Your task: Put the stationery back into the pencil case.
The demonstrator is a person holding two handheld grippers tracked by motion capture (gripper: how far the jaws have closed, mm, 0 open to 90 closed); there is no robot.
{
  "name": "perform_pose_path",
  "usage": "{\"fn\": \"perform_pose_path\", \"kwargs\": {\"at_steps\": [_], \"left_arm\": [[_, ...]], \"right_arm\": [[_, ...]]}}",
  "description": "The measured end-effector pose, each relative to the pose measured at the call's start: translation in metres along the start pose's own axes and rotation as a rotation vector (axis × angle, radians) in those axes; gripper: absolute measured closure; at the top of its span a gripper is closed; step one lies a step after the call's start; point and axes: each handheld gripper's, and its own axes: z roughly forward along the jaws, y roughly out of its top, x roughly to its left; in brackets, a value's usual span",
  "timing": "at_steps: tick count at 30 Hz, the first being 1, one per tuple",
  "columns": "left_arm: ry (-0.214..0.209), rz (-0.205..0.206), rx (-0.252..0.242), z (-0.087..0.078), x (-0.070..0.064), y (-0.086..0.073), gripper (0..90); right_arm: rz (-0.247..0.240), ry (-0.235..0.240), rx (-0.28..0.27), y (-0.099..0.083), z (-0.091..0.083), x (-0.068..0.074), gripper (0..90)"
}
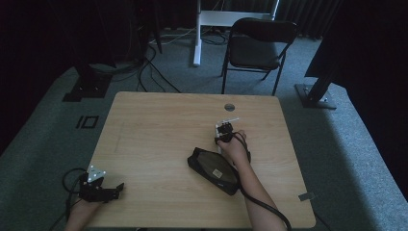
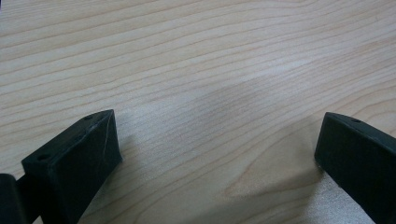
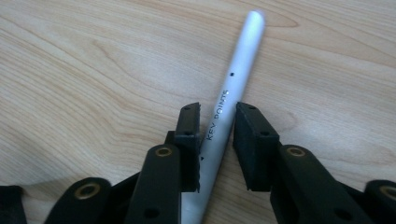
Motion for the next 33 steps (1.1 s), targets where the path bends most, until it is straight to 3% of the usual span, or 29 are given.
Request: {"fn": "perform_pose_path", "kwargs": {"at_steps": [10,21,33], "left_arm": [[0.0,0.0,0.0,0.0,0.0,0.0,0.1],[0.0,0.0,0.0,0.0,0.0,0.0,0.1],[0.0,0.0,0.0,0.0,0.0,0.0,0.1]], "right_arm": [[-0.064,-0.003,-0.015,-0.004,-0.001,-0.008,77.7],[-0.023,0.017,0.0,-0.003,-0.006,-0.012,78.4],[-0.057,0.039,-0.028,0.003,-0.029,-0.012,78.4]]}}
